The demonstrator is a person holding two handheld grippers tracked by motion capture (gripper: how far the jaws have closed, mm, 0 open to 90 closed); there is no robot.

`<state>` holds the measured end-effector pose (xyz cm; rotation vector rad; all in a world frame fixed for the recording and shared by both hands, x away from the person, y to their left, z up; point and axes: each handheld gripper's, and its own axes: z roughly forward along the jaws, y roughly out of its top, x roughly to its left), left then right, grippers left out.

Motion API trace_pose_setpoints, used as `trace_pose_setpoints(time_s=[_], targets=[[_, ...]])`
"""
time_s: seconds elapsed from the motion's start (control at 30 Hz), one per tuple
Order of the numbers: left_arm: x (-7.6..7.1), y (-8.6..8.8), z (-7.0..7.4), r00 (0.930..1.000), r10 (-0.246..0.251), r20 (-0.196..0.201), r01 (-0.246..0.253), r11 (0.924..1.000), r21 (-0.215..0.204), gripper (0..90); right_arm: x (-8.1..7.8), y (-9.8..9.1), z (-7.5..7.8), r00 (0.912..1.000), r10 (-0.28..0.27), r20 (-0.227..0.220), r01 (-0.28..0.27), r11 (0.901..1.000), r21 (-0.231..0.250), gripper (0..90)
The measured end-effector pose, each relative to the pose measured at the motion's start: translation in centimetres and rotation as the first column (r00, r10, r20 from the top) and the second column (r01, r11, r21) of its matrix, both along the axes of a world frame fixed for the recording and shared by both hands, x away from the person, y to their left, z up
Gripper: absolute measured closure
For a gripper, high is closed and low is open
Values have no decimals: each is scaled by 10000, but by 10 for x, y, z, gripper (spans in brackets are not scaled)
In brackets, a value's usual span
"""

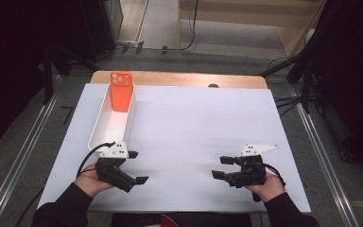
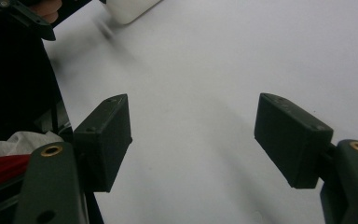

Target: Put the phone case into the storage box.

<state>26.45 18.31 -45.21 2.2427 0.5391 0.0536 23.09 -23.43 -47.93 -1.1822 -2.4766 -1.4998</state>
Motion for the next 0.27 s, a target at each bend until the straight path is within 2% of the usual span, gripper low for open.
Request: trace_pose_setpoints(time_s=[0.27], targets=[[-1,0,1,10000,-10,25,11,10000,-80,62,0,0,0,10000,30,7,-30,10000,-14,262]])
